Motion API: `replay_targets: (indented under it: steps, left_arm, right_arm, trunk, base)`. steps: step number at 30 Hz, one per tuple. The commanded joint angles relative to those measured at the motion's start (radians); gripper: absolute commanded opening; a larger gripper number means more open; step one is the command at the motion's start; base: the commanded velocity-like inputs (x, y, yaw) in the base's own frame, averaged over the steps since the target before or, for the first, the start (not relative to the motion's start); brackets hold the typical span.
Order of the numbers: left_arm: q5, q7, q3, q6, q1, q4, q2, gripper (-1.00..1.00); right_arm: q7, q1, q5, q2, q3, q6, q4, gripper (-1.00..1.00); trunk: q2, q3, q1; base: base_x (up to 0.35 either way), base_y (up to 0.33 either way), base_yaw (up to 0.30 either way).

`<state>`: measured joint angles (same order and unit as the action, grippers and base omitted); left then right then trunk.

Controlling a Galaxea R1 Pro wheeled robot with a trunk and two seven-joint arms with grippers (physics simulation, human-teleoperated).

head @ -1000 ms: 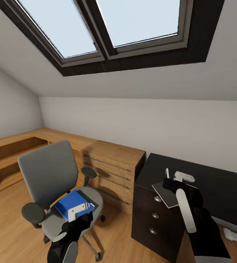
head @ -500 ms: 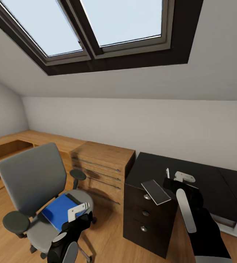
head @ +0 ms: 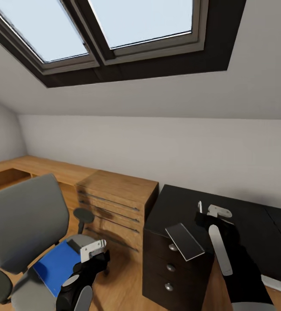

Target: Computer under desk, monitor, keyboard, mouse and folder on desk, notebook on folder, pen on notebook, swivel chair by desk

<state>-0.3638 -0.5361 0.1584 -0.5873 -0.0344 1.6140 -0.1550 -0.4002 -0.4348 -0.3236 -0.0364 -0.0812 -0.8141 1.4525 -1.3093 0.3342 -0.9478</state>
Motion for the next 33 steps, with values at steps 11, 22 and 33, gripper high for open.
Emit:
replay_targets:
  steps: [11,22,33]
  left_arm:
    - [-0.011,-0.008,0.001,-0.003,-0.001,0.001,0.0,1.0]
    - [-0.011,-0.007,0.016,-0.003,-0.001,0.004,-0.001,1.0]
    - [-0.01,-0.011,0.045,-0.002,-0.001,0.004,-0.003,1.0]
  right_arm:
    - [-0.003,-0.008,-0.013,0.108,-0.002,0.17,-0.236,-1.0]
    - [0.016,-0.187,-0.009,0.18,0.0,0.35,-0.689,-1.0]
    - [0.079,-0.254,0.009,0.199,0.004,0.373,-0.847,-1.0]
  trunk:
    - [-0.001,0.001,-0.001]
    - [-0.001,0.001,-0.001]
    - [-0.071,0.033,-0.039]
  base:
    - [0.188,-0.135,0.0]
    - [0.009,-0.008,0.0]
    - [0.0,0.0,0.0]
